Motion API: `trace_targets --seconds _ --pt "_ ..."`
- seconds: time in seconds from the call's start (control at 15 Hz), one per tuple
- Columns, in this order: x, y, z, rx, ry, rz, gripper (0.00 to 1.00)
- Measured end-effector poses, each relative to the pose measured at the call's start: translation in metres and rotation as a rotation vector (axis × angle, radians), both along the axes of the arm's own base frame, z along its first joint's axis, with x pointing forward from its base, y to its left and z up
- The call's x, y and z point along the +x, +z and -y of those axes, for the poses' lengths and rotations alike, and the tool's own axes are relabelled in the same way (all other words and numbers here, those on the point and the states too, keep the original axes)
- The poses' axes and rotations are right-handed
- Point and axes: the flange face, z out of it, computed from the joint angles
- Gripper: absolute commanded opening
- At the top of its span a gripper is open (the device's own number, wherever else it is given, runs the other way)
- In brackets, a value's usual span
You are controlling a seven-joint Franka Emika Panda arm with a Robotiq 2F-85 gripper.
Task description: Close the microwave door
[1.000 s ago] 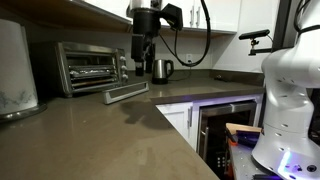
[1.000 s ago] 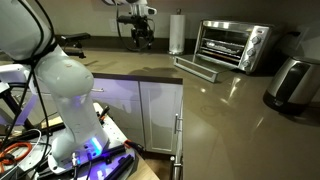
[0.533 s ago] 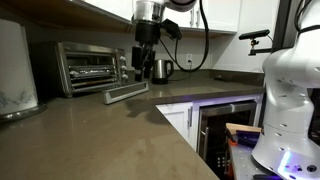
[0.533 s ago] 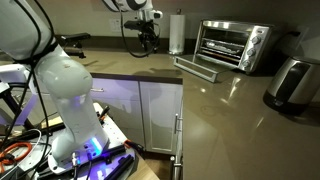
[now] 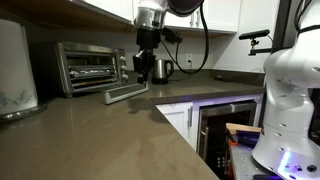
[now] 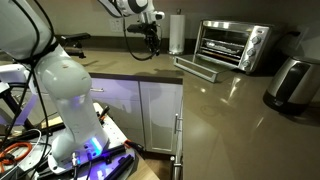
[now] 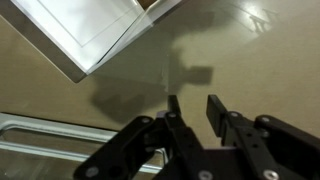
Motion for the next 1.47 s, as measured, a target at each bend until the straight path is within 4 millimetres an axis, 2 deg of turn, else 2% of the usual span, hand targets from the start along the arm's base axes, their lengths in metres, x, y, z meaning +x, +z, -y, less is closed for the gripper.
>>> trace_targets --seconds 0.07,0.47,0.53,0.67,1.07,1.47 --pt "0.0 -0.001 0.001 -0.008 -0.007 0.002 0.25" --pt "0.001 -0.001 0.001 -0.01 -0.01 0.001 0.24" --pt "0.001 -0.001 0.001 -0.01 -0.01 0.001 0.06" --pt "0.001 -0.001 0.001 -0.01 -0.01 0.001 0.0" --pt "0.005 -0.01 0.005 -0.058 -0.021 0.006 0.0" --pt "0.024 -0.028 0.02 -0.177 -0.072 0.109 0.0"
